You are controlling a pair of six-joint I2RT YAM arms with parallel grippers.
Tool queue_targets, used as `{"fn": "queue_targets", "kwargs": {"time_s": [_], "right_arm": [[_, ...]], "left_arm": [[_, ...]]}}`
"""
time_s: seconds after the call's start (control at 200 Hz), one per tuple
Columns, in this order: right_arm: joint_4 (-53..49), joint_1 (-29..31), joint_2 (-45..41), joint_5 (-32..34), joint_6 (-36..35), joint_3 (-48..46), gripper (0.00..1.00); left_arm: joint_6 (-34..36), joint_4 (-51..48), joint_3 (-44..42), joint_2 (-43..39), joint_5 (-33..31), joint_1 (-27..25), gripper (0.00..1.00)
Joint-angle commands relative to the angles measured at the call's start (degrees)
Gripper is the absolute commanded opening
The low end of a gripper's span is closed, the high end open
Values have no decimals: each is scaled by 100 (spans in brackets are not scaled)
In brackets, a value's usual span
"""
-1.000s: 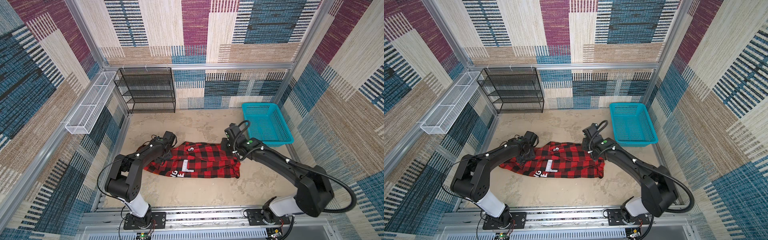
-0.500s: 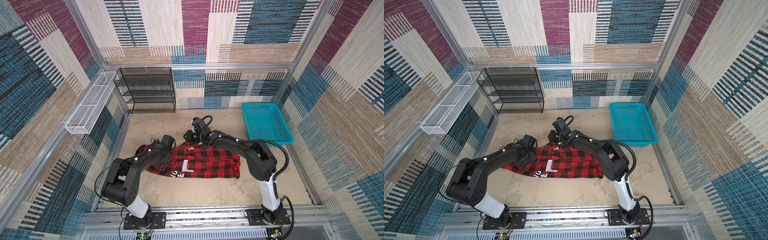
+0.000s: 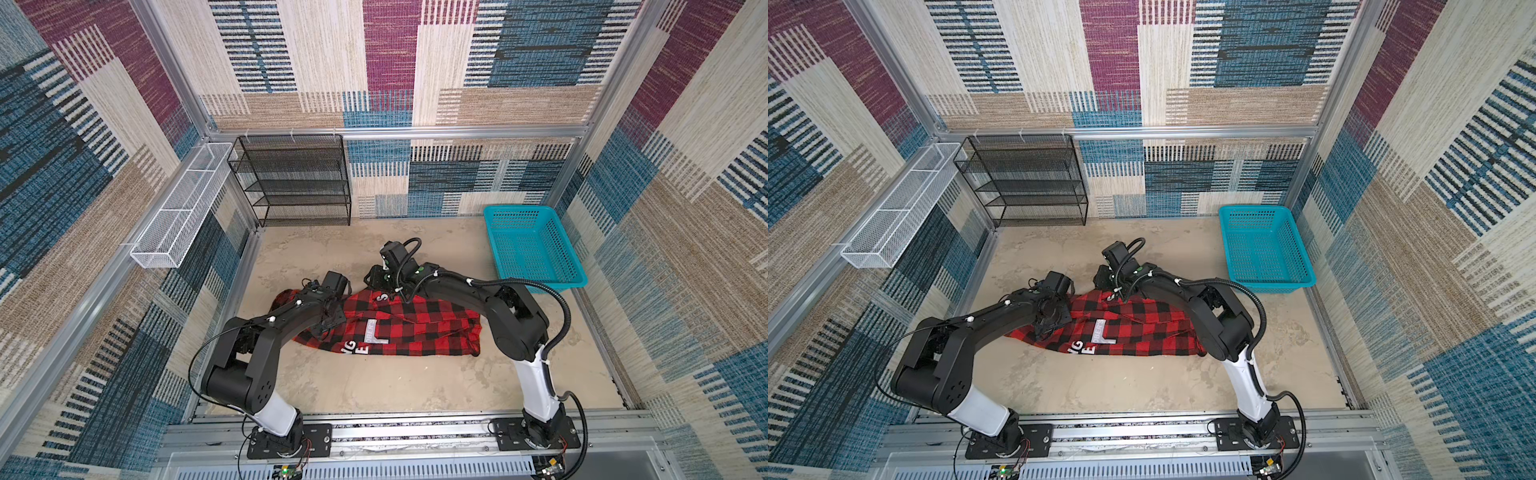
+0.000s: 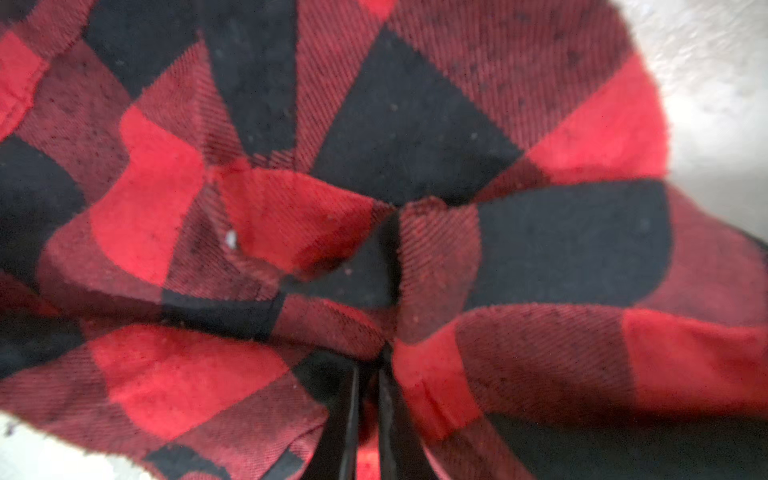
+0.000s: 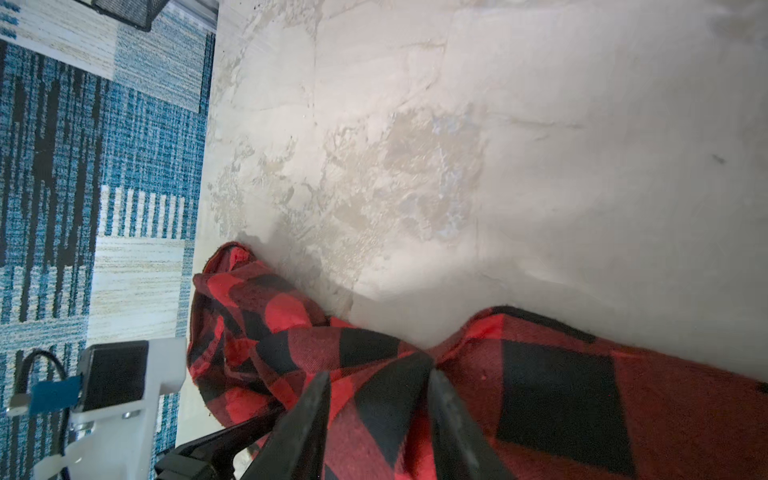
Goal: Fold and stack the long sleeve shirts
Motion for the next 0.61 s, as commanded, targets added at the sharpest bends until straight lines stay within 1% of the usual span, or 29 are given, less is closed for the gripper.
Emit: {"fn": "queue_targets", "kwargs": {"time_s": [0.0,0.135,0.27,0.351,0.461,0.556,0.601], "right_arm": [[102,11,-28,-38,139,-91,44],[106,10,182,-191,194,69,44],[416,10,305,-349,223,69,44],[351,10,478,-443,223,429,44],[501,6,610,-524,275,481,43],[624,11,720,-610,274,579,37],[665,11,770,-656,260,639,29]], "left_arm": [[-104,41,-29,-49,55,-4,13],[-104,10,-52,-113,9,-4,13],[-105,7,-82,-153,-1,-5,12],[-96,6,-95,-143,0,-1,11],[-105,9,-133,-153,0,3,11],[-104,24,-178,-173,8,2,10],[-98,31,-204,-184,8,-5,10]]}}
